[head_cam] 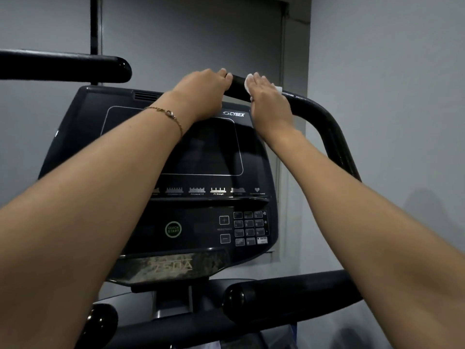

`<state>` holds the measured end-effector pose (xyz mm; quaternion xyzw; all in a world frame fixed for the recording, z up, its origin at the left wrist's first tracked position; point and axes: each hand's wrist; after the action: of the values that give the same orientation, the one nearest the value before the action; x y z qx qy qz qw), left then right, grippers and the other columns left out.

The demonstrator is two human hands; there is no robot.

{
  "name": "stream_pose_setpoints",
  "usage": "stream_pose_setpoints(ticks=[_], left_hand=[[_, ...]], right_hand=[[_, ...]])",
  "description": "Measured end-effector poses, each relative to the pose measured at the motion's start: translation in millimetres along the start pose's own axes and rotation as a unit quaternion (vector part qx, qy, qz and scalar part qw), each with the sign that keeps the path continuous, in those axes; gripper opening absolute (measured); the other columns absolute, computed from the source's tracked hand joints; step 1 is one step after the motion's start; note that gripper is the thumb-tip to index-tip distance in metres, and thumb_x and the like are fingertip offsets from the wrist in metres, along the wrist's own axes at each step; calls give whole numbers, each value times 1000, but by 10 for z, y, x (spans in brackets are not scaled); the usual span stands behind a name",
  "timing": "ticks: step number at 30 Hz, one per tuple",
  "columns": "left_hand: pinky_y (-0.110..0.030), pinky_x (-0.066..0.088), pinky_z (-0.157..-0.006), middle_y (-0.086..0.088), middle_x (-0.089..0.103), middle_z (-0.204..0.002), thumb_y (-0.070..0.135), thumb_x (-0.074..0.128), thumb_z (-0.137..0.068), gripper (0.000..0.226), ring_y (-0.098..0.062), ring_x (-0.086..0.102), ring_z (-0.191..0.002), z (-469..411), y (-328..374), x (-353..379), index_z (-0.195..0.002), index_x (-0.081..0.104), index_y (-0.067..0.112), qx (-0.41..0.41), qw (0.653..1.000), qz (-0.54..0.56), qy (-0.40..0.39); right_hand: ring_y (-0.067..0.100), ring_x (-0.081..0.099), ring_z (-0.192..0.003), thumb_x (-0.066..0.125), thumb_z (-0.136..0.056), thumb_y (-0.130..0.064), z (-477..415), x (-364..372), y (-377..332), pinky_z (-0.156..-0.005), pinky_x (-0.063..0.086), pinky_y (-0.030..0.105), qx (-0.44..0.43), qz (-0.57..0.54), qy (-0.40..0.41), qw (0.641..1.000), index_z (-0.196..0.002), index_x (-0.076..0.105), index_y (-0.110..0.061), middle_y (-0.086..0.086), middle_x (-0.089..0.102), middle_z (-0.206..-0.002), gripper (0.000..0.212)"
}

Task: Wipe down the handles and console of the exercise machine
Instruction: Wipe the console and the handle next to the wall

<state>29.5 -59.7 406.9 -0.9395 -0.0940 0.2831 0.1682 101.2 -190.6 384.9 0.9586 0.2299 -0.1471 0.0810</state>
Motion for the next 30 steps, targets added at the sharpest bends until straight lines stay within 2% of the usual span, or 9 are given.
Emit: stream_pose_setpoints(ticks=[5,9,11,14,18,22,25,28,30], left_hand=[[-44,36,-106,-5,12,-158,1,36,-92,63,-35,35,-134,-3,8,41,-151,15,10,-10,1000,13,-7],[-46,36,-107,-3,5,-159,-1,31,-91,65,-32,31,-138,35,27,70,-152,10,11,-16,999,27,-12],[-47,34,-108,-4,3,-159,0,30,-93,64,-28,24,-142,34,33,81,-152,8,11,-18,999,25,-14],[-48,32,-109,-6,5,-159,2,31,-94,62,-26,20,-144,22,67,65,-151,9,9,-21,999,17,-21],[-48,33,-108,-9,17,-156,6,37,-93,59,-28,26,-141,-11,17,3,-149,18,7,-2,1000,-6,-5],[-42,20,-115,-4,2,-159,5,35,-95,64,-27,16,-145,-28,-25,27,-152,6,14,24,999,6,-26],[-41,17,-117,-8,-5,-159,8,34,-96,65,-28,11,-146,-51,15,119,-151,0,11,21,999,10,-29],[-38,5,-120,-15,-16,-156,23,33,-99,69,-27,-3,-147,-47,81,231,-149,-11,4,16,999,-35,-32],[-37,-1,-119,-18,-23,-154,34,31,-100,75,-28,-12,-146,-21,137,285,-146,-17,2,1,999,-26,-37]], right_hand=[[20,17,-144,29,-96,5,39,2,-4,-116,16,30,-8,-1,-7,1000,-147,21,-9,6,21,-155,54],[18,17,-144,27,-96,6,226,-140,252,-114,24,31,46,10,-27,999,-148,20,-11,3,21,-155,55],[21,22,-142,28,-95,6,173,-167,232,-113,25,31,66,14,-32,997,-146,25,-7,7,26,-153,52],[23,35,-134,29,-95,2,19,-154,41,-108,30,33,50,9,-24,998,-141,33,-5,9,38,-145,46],[20,22,-142,27,-94,8,89,-172,105,-111,28,35,22,9,-47,999,-145,25,-9,4,26,-153,54],[23,27,-140,29,-92,9,284,-233,482,-111,28,37,91,20,-29,995,-143,30,-7,7,30,-151,53],[26,20,-142,34,-98,-8,253,-184,456,-116,22,36,120,45,-61,990,-145,21,-1,13,23,-153,49],[27,7,-145,29,-99,-43,205,-145,319,-120,9,38,102,7,-80,992,-147,10,0,16,10,-156,67],[24,3,-146,22,-99,-47,230,-168,365,-119,6,36,82,-32,-93,992,-148,8,-3,14,6,-157,68]])
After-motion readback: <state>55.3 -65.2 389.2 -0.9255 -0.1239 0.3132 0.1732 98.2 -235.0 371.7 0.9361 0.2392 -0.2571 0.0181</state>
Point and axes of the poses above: each hand's wrist, its own z-axis away from the middle knuckle, its own x-axis out of the palm, y = z × x
